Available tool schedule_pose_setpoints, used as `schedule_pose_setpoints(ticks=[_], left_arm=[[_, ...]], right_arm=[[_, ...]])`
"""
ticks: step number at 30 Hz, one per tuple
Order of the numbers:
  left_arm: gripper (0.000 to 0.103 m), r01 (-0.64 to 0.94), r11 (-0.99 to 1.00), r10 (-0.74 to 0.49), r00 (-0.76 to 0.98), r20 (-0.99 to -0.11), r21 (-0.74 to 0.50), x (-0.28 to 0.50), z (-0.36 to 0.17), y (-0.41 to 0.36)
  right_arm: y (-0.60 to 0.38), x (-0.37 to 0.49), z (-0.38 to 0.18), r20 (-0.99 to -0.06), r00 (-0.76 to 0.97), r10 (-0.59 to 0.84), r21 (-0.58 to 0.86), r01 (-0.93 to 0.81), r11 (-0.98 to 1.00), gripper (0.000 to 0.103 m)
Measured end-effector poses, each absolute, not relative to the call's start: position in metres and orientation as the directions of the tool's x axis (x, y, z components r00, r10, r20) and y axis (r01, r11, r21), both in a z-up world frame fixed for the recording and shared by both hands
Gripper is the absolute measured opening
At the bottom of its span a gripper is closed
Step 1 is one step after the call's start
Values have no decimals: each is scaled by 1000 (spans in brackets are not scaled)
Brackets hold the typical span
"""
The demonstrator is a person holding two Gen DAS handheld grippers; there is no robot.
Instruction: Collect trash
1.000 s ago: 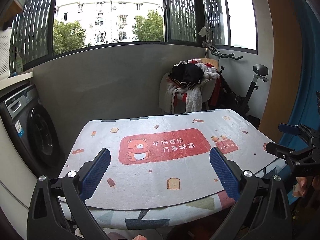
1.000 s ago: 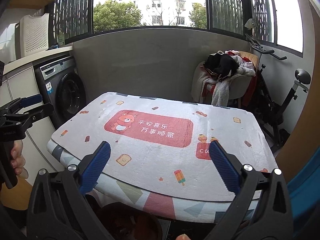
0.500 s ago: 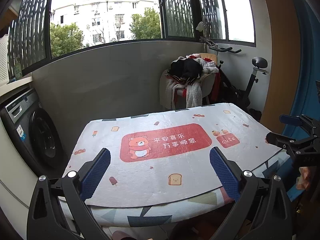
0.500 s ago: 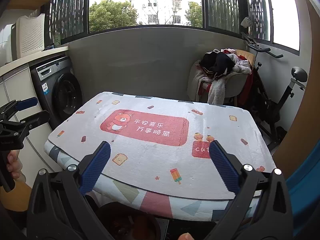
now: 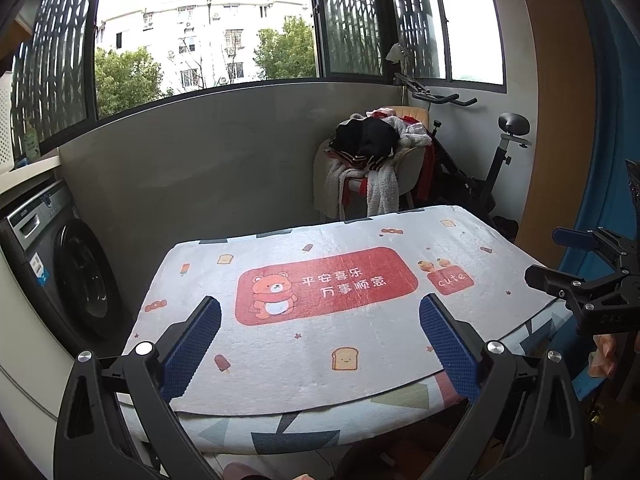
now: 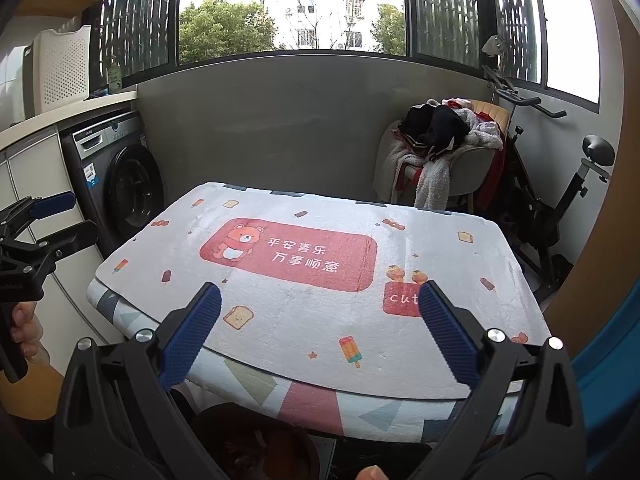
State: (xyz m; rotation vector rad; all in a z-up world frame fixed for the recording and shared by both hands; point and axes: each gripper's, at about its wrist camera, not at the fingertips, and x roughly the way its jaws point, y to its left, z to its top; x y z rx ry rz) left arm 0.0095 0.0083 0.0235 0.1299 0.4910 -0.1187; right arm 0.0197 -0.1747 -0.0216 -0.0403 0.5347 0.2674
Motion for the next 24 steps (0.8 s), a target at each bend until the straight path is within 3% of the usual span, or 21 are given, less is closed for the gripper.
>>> schedule_pose_setpoints(ticks=[24], left_arm=[[97,132,988,-80,873,-482,74,13,23,13]], right_arm=[[-174,20,-23,-509,826,241,25,-266,964,97]])
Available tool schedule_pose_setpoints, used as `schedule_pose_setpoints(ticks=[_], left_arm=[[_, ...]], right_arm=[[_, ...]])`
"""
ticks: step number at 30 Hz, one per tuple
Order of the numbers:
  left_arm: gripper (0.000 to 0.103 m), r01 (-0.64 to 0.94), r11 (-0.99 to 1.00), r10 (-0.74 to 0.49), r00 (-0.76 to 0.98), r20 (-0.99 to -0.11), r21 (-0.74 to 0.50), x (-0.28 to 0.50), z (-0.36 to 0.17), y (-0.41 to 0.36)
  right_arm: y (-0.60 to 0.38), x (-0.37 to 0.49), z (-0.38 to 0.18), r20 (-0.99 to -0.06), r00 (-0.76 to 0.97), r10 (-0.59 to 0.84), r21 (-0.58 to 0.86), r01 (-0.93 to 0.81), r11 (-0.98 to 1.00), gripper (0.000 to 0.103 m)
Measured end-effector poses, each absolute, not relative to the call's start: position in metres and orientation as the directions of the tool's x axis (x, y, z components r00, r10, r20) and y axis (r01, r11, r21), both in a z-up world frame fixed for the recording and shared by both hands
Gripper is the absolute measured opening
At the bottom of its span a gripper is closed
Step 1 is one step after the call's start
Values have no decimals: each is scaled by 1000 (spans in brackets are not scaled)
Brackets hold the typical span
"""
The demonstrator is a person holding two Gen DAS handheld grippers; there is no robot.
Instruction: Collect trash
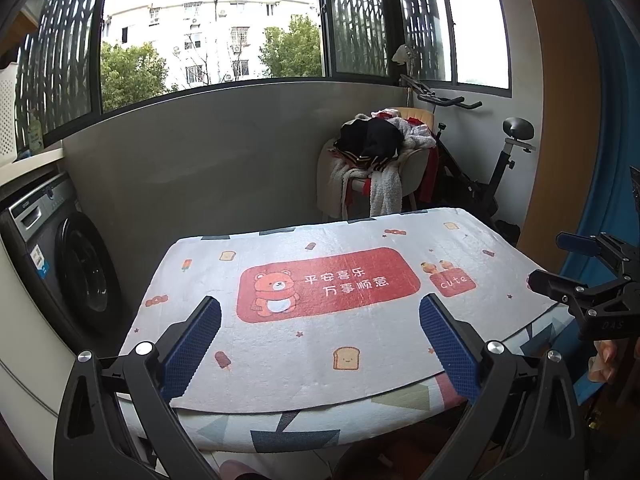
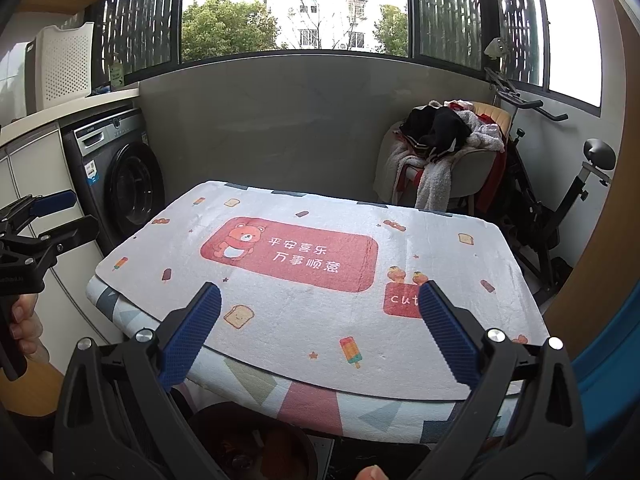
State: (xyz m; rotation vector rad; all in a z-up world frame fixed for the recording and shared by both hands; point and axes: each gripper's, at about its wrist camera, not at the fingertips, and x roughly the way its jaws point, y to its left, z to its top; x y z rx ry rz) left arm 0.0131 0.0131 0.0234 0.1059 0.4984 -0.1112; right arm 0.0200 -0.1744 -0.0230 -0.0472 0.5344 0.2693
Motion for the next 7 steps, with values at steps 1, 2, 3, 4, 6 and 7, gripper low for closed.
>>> schedule_pose_setpoints(ticks=[1,2,3,4,6,7], left_arm=[[97,131,989,-79,871,-484,75,13,23,13],[97,128,989,-75,871,-486,77,13,23,13],[97,126,989,-72,871,-485,79,13,23,13],[97,126,989,-71,871,-485,80,14,23,12],[97,126,989,-71,870,-487,81,14,23,12],[97,126,989,-69,870,-488,83,15,23,12]], right_arm=[[-174,20,-23,-509,826,241,26,-266,964,97],[-174,20,-23,-509,826,242,26,-266,963,97],[-174,20,-23,-509,826,243,26,-268,963,97],[-174,20,-24,-510,825,243,25,-268,963,97],[-174,20,-24,-510,825,243,25,-268,963,97],[-174,20,-24,-511,824,244,25,-270,963,97]])
